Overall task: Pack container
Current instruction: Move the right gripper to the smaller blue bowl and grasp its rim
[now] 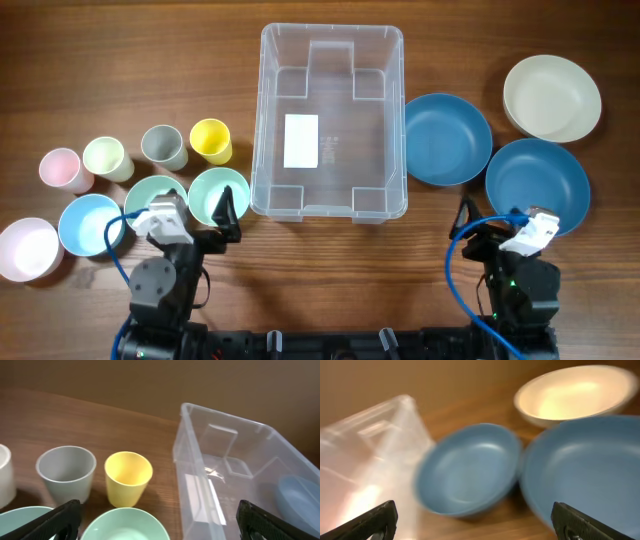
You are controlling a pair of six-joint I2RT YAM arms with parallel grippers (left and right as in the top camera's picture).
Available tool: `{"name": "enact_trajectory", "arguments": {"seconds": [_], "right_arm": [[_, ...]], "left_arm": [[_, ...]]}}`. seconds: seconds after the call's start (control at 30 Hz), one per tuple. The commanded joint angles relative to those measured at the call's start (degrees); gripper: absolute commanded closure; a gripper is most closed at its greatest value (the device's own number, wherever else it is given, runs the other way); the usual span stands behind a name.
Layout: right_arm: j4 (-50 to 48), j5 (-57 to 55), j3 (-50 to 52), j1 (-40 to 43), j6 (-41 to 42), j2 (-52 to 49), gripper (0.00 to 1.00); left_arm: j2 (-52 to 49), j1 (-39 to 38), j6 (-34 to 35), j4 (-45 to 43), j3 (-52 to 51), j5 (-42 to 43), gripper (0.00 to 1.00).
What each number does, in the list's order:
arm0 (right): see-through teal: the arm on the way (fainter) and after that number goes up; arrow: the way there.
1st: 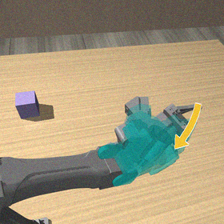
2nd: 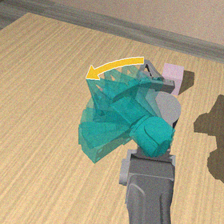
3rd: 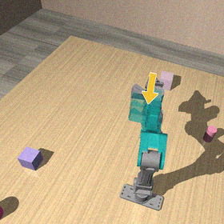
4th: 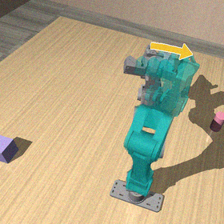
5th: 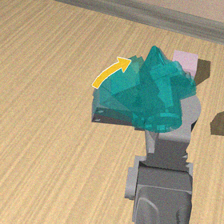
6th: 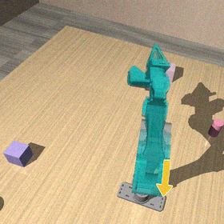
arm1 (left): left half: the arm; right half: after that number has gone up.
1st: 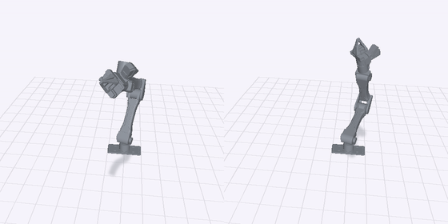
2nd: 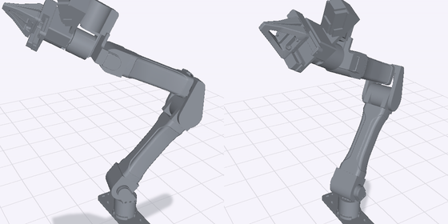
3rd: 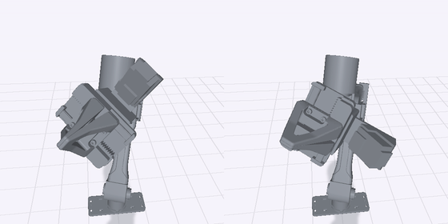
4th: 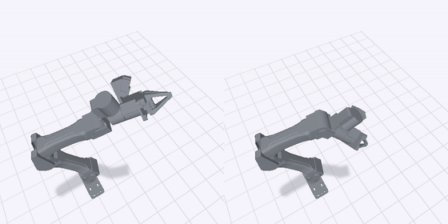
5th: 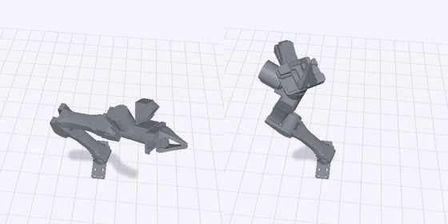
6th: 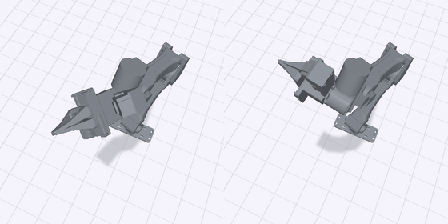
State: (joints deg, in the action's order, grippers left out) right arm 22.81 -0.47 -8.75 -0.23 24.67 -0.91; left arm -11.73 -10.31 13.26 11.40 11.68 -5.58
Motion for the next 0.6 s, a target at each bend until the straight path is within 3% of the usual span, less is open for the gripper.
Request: {"name": "enact_trajectory", "arguments": {"seconds": [0.0,0.1,0.37,0.57], "right_arm": [[-6.01,12.57,-1.53,-0.09,5.55,-0.81,0.01],[-5.53,10.82,-8.0,-0.09,5.27,-6.97,0.0],[6.64,1.77,-34.25,1.51,3.41,-41.57,0.0],[16.72,4.61,-52.59,14.69,-2.1,-64.7,0.0]], "left_arm": [[-5.05,0.48,0.87,-0.26,5.03,-6.91,0.0],[-10.34,0.48,0.63,-0.02,10.14,-11.13,0.0],[-21.84,0.48,0.61,-0.24,13.94,-12.33,0.0],[-23.82,0.48,0.63,0.13,13.94,-12.28,0.0]]}}
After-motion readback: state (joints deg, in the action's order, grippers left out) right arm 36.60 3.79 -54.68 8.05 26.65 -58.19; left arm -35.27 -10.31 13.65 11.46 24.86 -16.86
